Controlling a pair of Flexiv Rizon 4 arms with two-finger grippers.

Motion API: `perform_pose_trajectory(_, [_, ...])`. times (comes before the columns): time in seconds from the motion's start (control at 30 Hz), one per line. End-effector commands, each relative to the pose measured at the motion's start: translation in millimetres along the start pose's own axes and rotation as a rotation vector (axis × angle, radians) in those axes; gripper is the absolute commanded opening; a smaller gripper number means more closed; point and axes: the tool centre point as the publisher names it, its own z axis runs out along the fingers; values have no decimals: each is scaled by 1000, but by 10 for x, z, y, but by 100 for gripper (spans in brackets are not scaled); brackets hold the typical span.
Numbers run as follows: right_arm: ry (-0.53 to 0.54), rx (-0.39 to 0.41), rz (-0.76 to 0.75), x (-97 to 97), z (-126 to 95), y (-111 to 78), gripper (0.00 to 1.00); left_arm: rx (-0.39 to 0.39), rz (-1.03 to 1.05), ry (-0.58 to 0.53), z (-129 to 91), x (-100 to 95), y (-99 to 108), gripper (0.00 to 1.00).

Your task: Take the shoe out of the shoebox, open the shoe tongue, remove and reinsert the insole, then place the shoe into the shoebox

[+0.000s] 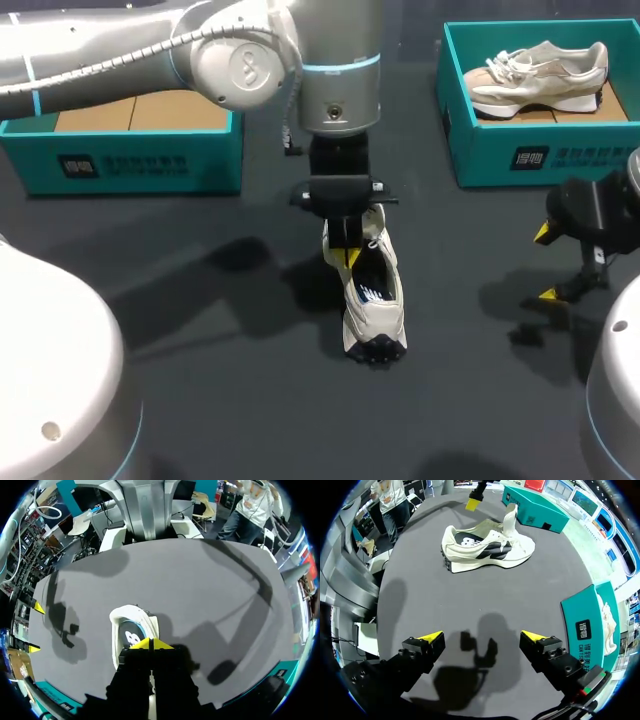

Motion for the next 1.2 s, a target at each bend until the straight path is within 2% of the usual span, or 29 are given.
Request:
perform_pose_trajectory(0.03, [-3, 2, 0, 21, -7, -3, 100, 0, 0, 6, -11, -14, 7, 0])
perform_pose_trajectory(0.1, [-3, 2, 0, 21, -7, -3, 100, 0, 0, 6, -11, -14, 7, 0])
perform_pose_trajectory(0.17, [-3, 2, 0, 21, -7, -3, 100, 7, 12, 18, 94, -114, 53, 0])
perform_pose_trajectory(0.47, [-3, 2, 0, 21, -7, -3, 100, -22, 39, 76, 387, -274, 119, 0])
perform_pose_trajectory(0.63, [-3, 2, 0, 21, -7, -3, 100, -43, 29, 124, 590, -258, 168, 0])
perform_pose_trajectory(0.9, [-3, 2, 0, 21, -7, -3, 100, -46, 23, 179, 829, -109, 200, 0])
perform_pose_trajectory(1.2, [-3, 2, 0, 21, -7, -3, 100, -80, -10, 175, 1195, -142, 362, 0])
